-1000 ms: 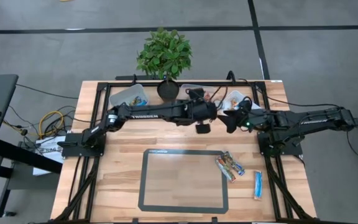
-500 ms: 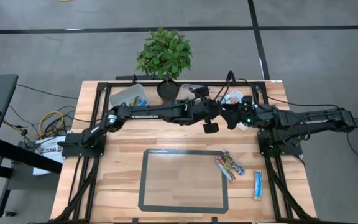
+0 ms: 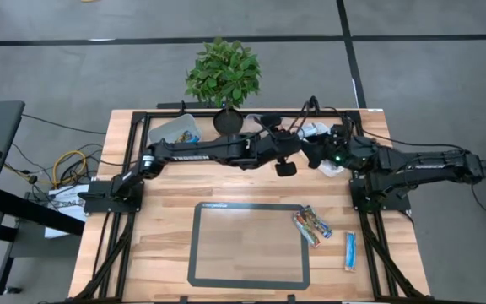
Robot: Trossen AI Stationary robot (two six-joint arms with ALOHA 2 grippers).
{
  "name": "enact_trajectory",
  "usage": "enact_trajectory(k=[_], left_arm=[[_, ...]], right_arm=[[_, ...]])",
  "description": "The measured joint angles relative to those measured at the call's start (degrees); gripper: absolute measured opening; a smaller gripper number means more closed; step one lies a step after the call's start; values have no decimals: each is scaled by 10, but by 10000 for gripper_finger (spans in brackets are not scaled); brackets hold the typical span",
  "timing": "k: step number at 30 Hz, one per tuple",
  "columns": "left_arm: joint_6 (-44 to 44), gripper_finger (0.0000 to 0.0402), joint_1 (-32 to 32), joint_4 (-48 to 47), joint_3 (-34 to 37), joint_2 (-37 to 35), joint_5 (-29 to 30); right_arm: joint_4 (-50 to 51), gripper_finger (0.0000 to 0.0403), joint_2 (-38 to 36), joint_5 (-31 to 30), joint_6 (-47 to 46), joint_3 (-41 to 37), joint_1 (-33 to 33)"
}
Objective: Pick and place Granola Bars by type
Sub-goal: Put the yellow granola bar into the white bin
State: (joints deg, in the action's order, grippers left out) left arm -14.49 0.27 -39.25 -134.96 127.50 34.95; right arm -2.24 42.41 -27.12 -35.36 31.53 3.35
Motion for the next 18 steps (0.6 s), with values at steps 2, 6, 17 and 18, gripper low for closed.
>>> enact_trajectory(k=[2, 6, 17, 18], left_arm=[[0, 26, 0, 6, 0, -3, -1], [1, 26, 0, 17, 0, -3, -17], [-1, 27, 3, 52, 1, 0, -55], [-2, 27, 3, 51, 1, 0, -48]], right_arm=[[-22, 271, 0, 11, 11, 0, 3], [-53, 271, 0, 15, 24, 0, 4], [-79, 222, 0, 30, 28, 0, 6], [-79, 212, 0, 31, 28, 0, 6]])
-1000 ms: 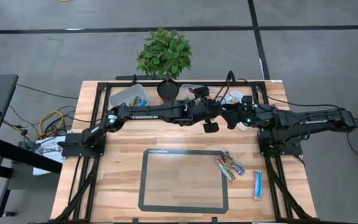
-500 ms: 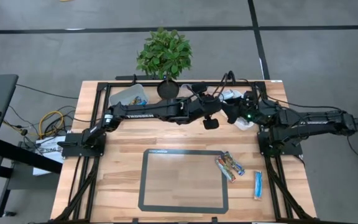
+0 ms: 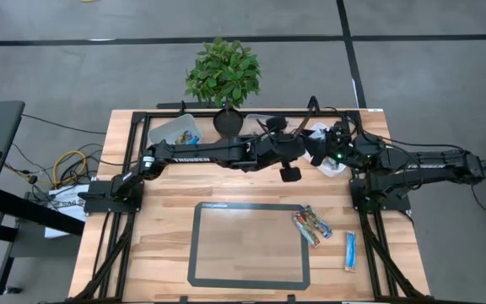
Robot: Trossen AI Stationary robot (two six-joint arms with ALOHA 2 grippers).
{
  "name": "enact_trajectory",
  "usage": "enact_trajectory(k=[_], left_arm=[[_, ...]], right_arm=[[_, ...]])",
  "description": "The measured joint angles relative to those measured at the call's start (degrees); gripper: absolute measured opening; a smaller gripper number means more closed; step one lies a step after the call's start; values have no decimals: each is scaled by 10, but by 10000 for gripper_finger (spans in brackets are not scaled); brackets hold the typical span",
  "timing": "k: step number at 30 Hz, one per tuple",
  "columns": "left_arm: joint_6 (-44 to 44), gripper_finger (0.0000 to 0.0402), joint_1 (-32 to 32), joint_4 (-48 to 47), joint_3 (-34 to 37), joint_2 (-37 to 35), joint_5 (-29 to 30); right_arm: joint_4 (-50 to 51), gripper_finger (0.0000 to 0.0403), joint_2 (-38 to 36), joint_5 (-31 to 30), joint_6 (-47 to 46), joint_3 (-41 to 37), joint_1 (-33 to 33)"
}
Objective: Pick and place Granola Bars by type
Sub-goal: Put the yellow granola bar into the white bin
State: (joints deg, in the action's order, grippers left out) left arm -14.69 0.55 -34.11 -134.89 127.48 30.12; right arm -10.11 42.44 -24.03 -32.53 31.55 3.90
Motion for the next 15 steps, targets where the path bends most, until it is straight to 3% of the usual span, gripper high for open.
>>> enact_trajectory(k=[5, 8, 15], left_arm=[[-12, 27, 0, -9, 0, 0, 60], [-12, 27, -1, -11, 0, 0, 62], [-12, 27, -4, -12, 0, 0, 62]], right_arm=[[1, 151, 0, 1, 0, 0, 0], [3, 119, 0, 1, 1, 0, 0], [3, 94, 0, 1, 2, 0, 0]])
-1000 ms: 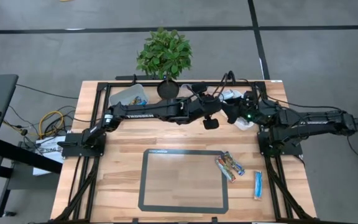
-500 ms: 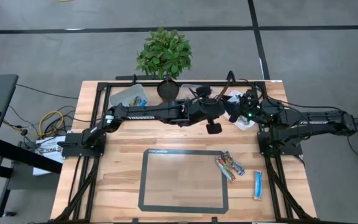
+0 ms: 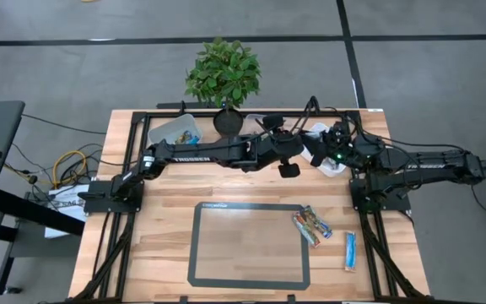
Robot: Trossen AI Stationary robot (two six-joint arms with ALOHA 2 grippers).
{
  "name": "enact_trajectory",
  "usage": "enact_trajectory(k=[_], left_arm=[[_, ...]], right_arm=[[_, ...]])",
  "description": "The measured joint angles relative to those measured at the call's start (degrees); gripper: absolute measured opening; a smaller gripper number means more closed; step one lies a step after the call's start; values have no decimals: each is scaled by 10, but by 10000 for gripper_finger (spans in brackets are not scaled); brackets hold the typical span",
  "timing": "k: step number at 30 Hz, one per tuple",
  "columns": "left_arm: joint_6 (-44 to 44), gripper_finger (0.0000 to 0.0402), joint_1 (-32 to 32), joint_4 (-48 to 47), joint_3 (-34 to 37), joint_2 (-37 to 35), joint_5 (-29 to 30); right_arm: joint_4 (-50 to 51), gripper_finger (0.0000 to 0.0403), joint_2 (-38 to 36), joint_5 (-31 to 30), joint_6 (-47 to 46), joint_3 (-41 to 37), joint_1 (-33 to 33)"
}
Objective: Pick and place Granola Bars by type
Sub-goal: Put the yellow granola bar into the white bin
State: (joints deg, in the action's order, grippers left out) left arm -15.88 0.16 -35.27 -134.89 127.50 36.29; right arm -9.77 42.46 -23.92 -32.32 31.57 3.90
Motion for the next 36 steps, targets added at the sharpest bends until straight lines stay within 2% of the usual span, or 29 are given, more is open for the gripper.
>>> enact_trajectory(k=[5, 12, 15, 20, 25, 28, 36], left_arm=[[0, 27, -4, -1, 0, 0, -4], [1, 36, -15, -11, 0, 0, -57], [1, 66, -18, -33, 0, 0, -61], [5, 146, -25, -53, 0, 0, -62], [-10, 223, -26, -57, 0, 0, -59], [-16, 251, -23, -70, 0, 0, -56], [-12, 267, -1, -152, -1, 0, -75]], right_arm=[[1, 91, 0, 0, 0, 0, 0], [13, 80, 0, -4, 11, 0, 0], [29, 78, 0, -2, 15, 0, 0], [69, 76, 0, -21, 23, 0, 0], [139, 76, 0, -72, 24, -1, 0], [194, 76, 0, -126, 24, -1, 0], [354, 76, 0, -238, -34, -1, 0]])
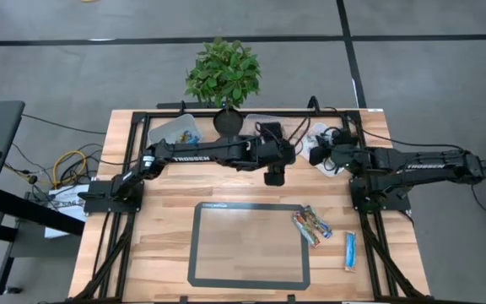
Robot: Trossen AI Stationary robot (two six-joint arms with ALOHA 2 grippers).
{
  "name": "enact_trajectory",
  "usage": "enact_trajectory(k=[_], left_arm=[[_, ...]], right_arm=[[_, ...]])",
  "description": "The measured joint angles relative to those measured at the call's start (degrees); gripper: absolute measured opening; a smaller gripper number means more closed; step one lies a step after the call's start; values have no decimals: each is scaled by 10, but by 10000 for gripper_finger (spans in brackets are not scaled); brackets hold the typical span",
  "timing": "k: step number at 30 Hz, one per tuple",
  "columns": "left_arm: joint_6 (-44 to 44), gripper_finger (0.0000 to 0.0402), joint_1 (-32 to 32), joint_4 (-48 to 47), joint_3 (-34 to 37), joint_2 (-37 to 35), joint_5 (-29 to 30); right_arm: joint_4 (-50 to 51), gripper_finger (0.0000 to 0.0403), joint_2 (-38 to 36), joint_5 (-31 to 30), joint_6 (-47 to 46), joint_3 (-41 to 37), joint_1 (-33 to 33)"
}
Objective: Pick and place Granola Bars by type
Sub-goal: Put the yellow granola bar into the white bin
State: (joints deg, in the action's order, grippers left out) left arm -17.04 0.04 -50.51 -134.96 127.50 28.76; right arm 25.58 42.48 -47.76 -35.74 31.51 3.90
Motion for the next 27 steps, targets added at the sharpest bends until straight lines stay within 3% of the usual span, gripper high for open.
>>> enact_trajectory(k=[11, 21, 27], left_arm=[[0, 268, 12, -49, 46, -1, -127], [22, 268, 9, -17, 105, -1, -155], [33, 268, 10, 13, 144, -1, -173]], right_arm=[[194, 76, 0, -29, -162, -15, 0], [127, 82, 0, -22, -164, -100, 0], [89, 157, 0, -19, -148, -127, 0]])
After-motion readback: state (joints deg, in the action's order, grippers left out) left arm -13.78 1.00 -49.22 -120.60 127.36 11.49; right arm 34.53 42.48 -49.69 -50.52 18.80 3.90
